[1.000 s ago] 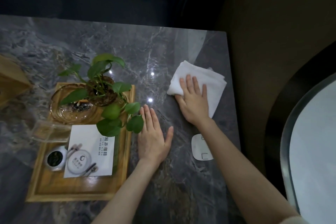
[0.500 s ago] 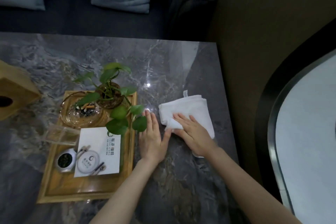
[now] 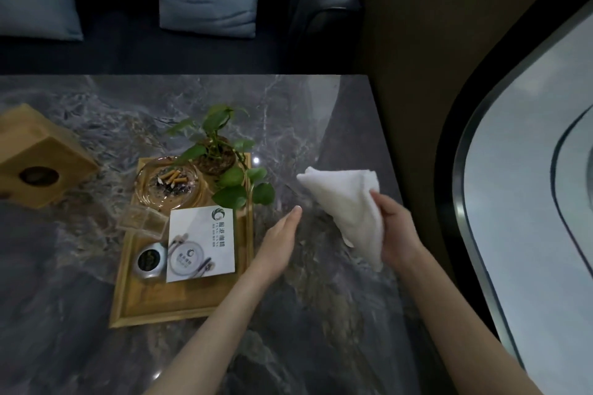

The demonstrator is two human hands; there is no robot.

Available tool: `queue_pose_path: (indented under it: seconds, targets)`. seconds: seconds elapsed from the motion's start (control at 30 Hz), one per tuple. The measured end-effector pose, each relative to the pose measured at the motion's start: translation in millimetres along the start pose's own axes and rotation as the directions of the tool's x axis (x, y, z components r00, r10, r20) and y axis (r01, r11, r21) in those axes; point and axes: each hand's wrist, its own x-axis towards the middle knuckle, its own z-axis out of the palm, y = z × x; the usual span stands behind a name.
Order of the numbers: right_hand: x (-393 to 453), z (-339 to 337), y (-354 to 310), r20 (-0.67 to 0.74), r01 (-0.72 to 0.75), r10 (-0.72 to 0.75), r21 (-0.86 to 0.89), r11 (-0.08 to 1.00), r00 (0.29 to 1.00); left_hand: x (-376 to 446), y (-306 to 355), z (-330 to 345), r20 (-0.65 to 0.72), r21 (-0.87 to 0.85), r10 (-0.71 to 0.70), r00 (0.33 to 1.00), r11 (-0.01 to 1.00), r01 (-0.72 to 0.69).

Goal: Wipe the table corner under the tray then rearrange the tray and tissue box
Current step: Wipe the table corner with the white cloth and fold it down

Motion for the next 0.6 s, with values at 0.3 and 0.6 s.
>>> queue_pose_path:
  seconds: [0.3,0.6]
  targets:
    - [-64.0,44.5,33.8,0.282,-0.056,-0.029,0.29,0.955,0.959,-54.7,13.6,-45.8,0.08,-0.275,0.073,0.994,0.96,-0.048]
    - [-73.2,142.6,97.8,0.364,-0.208,0.137,0.164,0.964,0.921,-125.8,-33.5,-149.7,0.022,-0.487,-0.01,1.0,0.873,0.019]
